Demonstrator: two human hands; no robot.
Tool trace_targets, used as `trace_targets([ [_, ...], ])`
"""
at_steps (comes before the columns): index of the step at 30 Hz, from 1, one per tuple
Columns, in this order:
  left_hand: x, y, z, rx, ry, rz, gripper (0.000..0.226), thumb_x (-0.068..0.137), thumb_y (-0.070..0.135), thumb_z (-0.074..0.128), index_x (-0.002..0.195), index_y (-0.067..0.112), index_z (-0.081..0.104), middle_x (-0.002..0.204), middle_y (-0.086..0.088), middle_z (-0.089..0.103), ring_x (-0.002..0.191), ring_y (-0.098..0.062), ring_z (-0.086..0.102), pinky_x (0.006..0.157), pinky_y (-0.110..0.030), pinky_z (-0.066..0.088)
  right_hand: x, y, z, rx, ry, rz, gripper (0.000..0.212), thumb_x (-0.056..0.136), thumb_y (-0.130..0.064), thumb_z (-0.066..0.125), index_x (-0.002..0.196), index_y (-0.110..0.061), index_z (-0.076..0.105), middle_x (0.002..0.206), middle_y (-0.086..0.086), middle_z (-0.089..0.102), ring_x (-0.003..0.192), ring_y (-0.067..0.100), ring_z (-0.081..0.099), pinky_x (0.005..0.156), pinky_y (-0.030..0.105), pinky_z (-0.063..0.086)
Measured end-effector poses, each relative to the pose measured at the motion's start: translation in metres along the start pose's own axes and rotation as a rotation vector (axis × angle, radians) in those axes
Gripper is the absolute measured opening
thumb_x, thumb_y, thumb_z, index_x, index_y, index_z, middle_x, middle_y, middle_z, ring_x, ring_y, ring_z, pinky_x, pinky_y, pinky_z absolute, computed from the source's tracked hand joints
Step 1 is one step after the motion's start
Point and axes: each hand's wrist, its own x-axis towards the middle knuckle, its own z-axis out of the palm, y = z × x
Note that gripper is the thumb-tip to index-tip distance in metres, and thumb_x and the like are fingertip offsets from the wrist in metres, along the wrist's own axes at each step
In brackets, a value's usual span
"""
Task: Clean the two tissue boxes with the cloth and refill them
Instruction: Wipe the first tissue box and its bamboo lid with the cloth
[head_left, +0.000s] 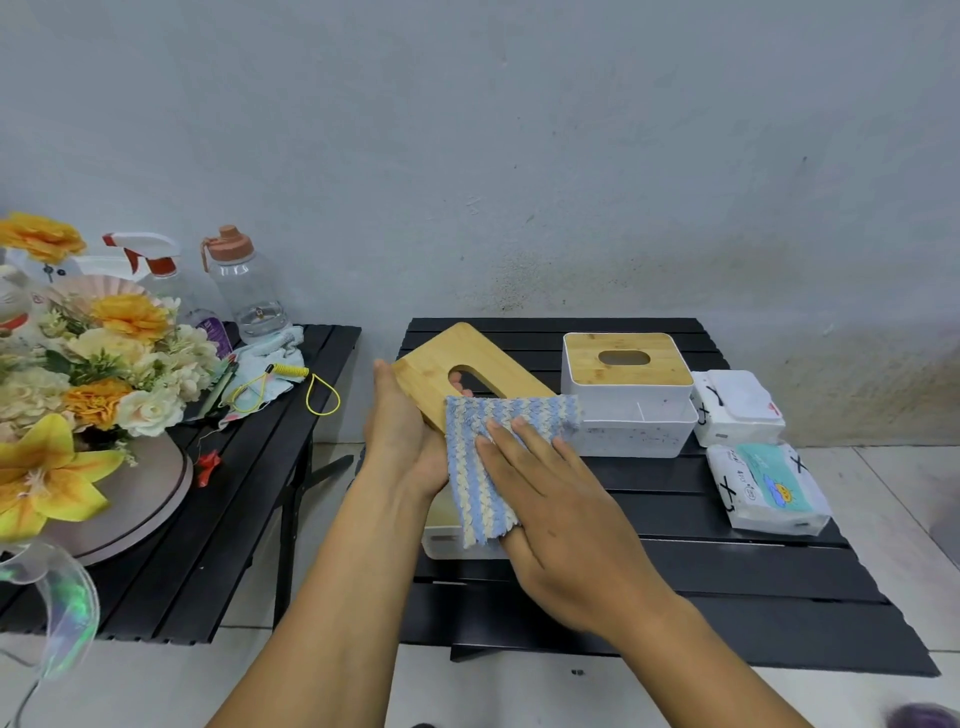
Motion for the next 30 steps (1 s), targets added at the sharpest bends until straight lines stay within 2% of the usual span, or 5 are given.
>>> trace_targets([
  [8,-0.015,-0.012,0.005,0.205,-0.068,0.063,0.069,0.094,0.076,0.045,0.112,0.016,0.072,0.102,-0.008,0.080,0.092,-0.027,0.077,0.087,-0.044,0.061,0.018,-0.005,-0.002,0.007,0.175,0.094,0.063,0.093,-0.033,0.027,0.152,-0.013,0.037,0.156,-0.002,0.038,0.149,0.016,0.022,0.119,0.049,0.020],
  [11,-0.016,-0.015,0.006,0.243,-0.131,0.067,0.082,0.089,0.083,0.044,0.113,0.010,0.073,0.101,-0.007,0.079,0.086,-0.025,0.076,0.074,-0.038,0.062,0.028,-0.014,-0.010,0.278,0.225,0.212,0.070,0.087,-0.041,0.019,0.155,-0.024,0.028,0.139,-0.020,0.036,0.140,-0.006,0.011,0.117,0.033,0.011],
  [13,-0.011,-0.018,0.004,0.234,-0.120,0.105,0.078,0.087,0.084,0.049,0.102,0.009,0.068,0.110,-0.009,0.071,0.094,-0.028,0.071,0.088,-0.047,0.058,0.034,-0.018,-0.012,0.422,0.234,0.273,0.069,0.087,-0.038,0.020,0.155,-0.031,0.024,0.129,-0.027,0.031,0.128,-0.022,0.004,0.114,0.027,0.008],
  [22,-0.009,-0.014,0.000,0.206,0.001,0.141,0.056,0.098,0.071,0.044,0.075,0.021,0.051,0.076,0.002,0.053,0.077,-0.022,0.052,0.081,-0.040,0.044,0.013,-0.005,-0.004,-0.106,0.197,0.108,0.058,0.094,-0.039,0.040,0.146,-0.013,0.046,0.142,-0.005,0.052,0.137,0.015,0.038,0.107,0.040,0.026],
  [30,-0.007,-0.015,0.005,0.167,-0.076,0.025,0.072,0.089,0.075,0.058,0.115,0.009,0.074,0.113,-0.016,0.077,0.105,-0.035,0.075,0.102,-0.056,0.055,0.012,-0.006,0.001,-0.077,0.178,0.136,0.069,0.094,-0.044,0.039,0.153,-0.009,0.032,0.155,0.001,0.037,0.149,0.018,0.021,0.119,0.049,0.021],
])
